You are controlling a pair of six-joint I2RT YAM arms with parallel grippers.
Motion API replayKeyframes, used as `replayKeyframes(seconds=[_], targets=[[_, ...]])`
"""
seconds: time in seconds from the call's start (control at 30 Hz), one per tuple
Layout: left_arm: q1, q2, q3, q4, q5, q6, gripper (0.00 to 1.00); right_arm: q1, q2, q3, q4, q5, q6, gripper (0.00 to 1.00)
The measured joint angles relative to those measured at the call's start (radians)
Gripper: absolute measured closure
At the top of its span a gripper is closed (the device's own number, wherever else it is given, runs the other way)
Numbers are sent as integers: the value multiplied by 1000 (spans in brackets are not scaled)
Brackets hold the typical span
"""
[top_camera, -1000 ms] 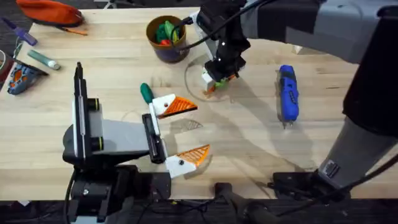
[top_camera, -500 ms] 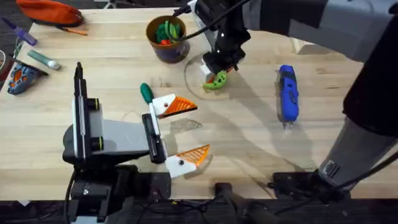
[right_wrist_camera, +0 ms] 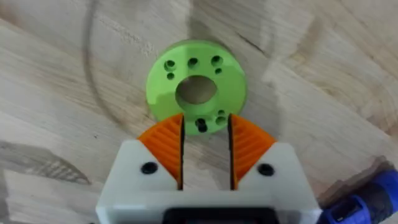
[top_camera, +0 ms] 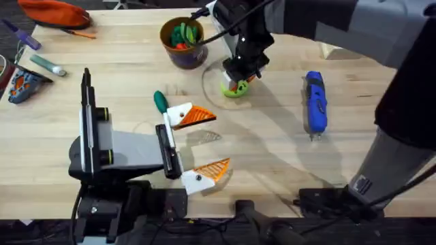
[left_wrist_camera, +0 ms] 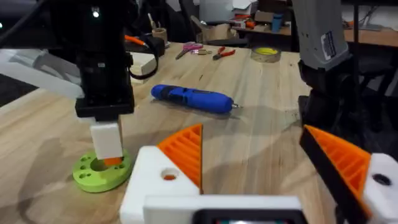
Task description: Pick up the gripper from the table and insert it into the empty holder that is missing its gripper. Then pick up a screw, insert it into the mounting hole, and use the screwdriver to tighten it. Finally, clean up the table by picking up the vegetable and placing it into the bucket.
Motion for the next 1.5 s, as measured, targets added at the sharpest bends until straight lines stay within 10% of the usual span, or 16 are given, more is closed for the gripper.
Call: replayKeyframes(seconds=[1.5], targets=[[0,0,0,0,0,0,15,10,12,-13,-1,0,1,877]])
